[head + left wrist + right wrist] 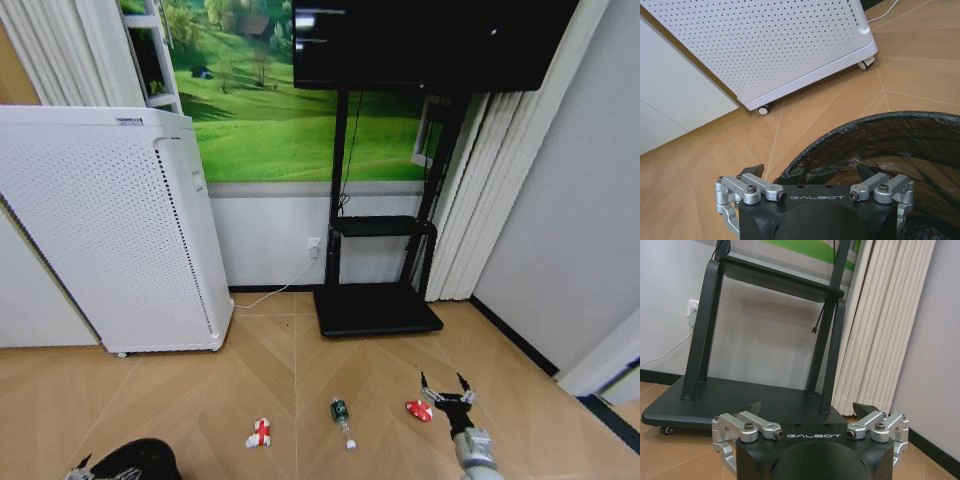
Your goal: Pick up the trash bin and place the garbage on the floor into it.
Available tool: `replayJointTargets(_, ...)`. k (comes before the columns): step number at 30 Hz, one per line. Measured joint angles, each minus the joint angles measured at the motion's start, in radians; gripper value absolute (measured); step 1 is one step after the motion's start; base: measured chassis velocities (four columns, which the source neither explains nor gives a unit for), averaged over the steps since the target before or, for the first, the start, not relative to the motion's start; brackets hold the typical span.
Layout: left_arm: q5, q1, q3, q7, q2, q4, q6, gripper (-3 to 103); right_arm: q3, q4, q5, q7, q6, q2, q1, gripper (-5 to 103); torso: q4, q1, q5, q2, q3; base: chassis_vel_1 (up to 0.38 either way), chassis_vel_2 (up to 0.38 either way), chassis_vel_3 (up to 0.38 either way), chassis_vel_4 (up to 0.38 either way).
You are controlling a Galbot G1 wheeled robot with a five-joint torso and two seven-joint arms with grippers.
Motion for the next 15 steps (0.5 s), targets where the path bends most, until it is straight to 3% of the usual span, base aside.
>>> replayJointTargets(15, 0.015, 0.077, -0.070, 0.001, -0.021, -0.003, -0.007, 100, 0.000, -0.021, 0.005, -0.002, 0.014, -0.010, 0.003, 100, -0.0002, 0.000, 0.0000, 0.000, 0.000, 0.000, 0.000, 0.000, 0.000)
